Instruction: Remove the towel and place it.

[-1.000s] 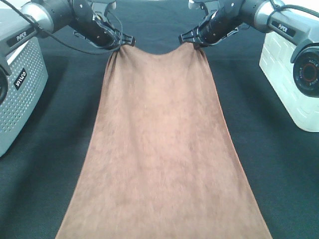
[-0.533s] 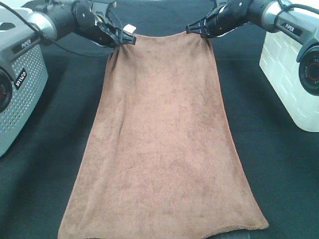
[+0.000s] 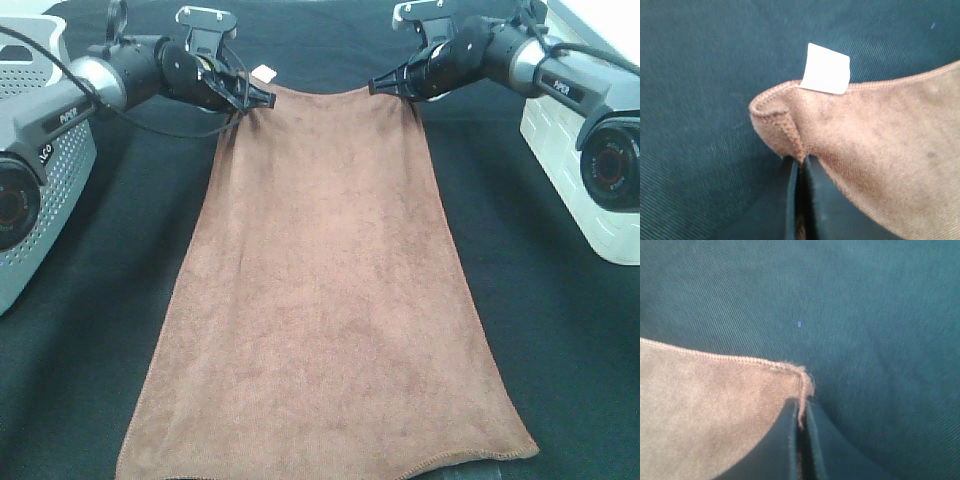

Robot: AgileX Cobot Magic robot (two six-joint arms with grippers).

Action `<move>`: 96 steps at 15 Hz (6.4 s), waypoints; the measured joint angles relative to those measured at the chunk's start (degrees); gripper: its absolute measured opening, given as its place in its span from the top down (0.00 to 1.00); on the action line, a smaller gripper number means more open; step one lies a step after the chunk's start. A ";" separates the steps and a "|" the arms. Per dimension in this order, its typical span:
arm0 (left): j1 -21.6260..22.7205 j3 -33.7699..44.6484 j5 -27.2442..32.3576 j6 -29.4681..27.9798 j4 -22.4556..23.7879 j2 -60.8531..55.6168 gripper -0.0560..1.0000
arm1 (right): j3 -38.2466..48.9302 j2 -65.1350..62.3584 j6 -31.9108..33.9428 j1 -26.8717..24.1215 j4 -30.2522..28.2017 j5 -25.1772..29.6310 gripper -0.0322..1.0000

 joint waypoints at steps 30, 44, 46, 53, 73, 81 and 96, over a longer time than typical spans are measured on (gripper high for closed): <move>2.81 -0.34 -6.25 -3.78 2.75 6.25 0.45 | 0.00 2.52 0.69 -3.27 3.90 -0.34 0.37; 3.72 -0.34 0.86 -4.93 2.58 -2.46 0.45 | 0.00 -2.69 0.69 -3.44 4.35 8.37 0.33; 3.72 -0.34 10.20 -4.93 2.58 -6.25 0.35 | 0.00 -7.85 0.86 -3.44 4.41 14.55 0.26; 3.90 -0.34 31.40 -4.98 3.15 -18.85 0.24 | 0.00 -21.49 3.21 -3.44 3.90 32.54 0.24; 14.61 70.07 34.43 -7.10 9.28 -87.61 0.24 | 75.00 -101.41 9.57 -10.03 -1.43 47.10 0.24; 14.61 99.01 29.97 -7.33 12.09 -131.04 0.24 | 93.79 -133.67 7.05 -10.03 -1.60 41.14 0.24; 14.61 116.83 38.50 -7.73 9.63 -161.23 0.24 | 111.04 -156.53 4.07 -10.03 -1.66 41.54 0.24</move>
